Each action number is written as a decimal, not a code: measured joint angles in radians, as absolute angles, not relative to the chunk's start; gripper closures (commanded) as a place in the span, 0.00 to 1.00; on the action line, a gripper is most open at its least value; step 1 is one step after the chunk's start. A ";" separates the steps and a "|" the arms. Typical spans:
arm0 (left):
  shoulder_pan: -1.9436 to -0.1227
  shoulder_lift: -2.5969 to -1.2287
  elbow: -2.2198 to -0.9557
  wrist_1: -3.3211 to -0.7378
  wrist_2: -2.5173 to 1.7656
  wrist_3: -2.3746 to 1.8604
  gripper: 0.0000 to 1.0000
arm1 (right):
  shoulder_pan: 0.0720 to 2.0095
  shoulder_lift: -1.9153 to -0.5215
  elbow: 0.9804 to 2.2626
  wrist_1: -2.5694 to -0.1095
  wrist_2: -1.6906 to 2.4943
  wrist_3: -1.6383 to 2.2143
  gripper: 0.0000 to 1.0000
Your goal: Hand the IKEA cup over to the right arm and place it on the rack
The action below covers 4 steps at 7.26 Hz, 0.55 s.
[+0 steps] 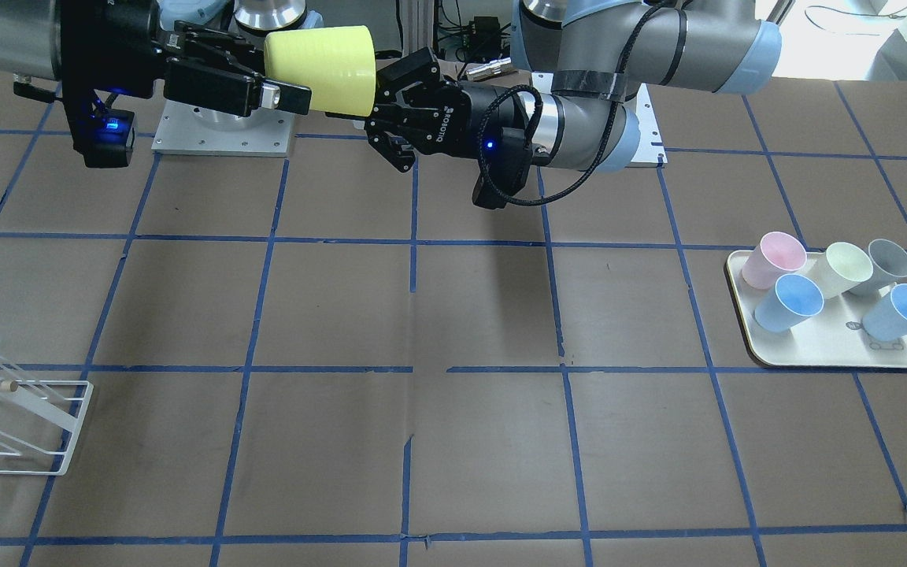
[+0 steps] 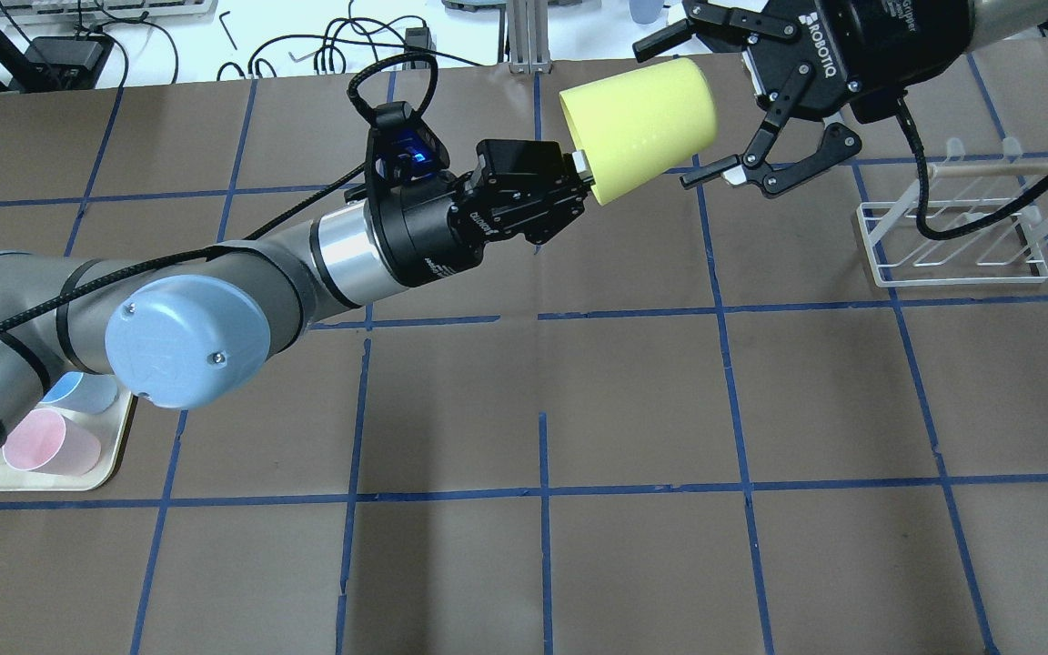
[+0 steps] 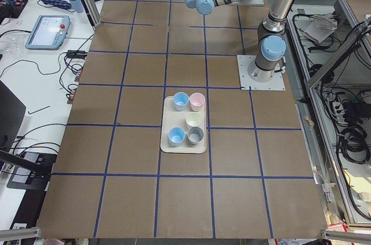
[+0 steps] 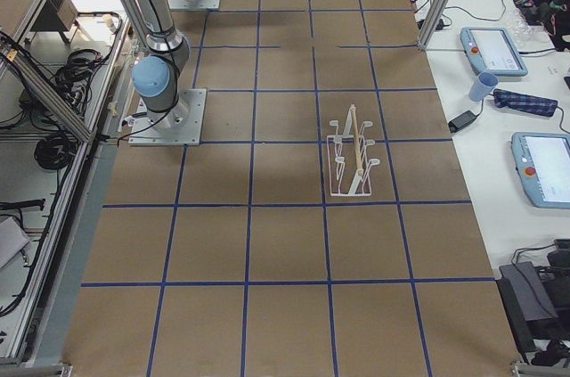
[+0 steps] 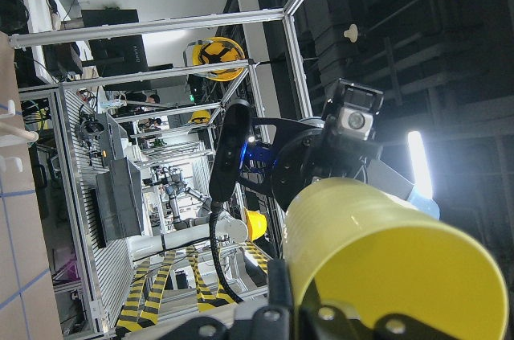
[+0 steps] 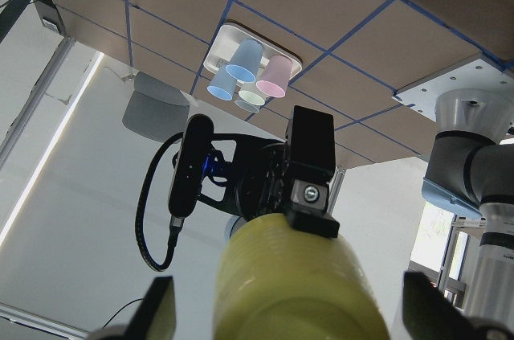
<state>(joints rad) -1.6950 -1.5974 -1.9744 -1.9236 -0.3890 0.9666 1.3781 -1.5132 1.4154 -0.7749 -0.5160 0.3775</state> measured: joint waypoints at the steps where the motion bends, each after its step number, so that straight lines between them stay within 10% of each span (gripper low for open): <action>1: -1.695 -1.597 -1.974 -1.924 -0.387 0.966 1.00 | 1.377 -1.512 1.414 -0.775 -0.515 0.374 0.00; 2: -1.695 -1.597 -1.974 -1.924 -0.386 0.966 1.00 | 1.375 -1.511 1.414 -0.777 -0.516 0.367 0.00; 4: -1.695 -1.595 -1.974 -1.924 -0.384 0.965 1.00 | 1.374 -1.513 1.412 -0.780 -0.516 0.362 0.34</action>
<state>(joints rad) -1.6950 -1.5950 -1.9742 -1.9236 -0.3844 0.9650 1.3744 -1.5127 1.4123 -0.7804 -0.5160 0.3624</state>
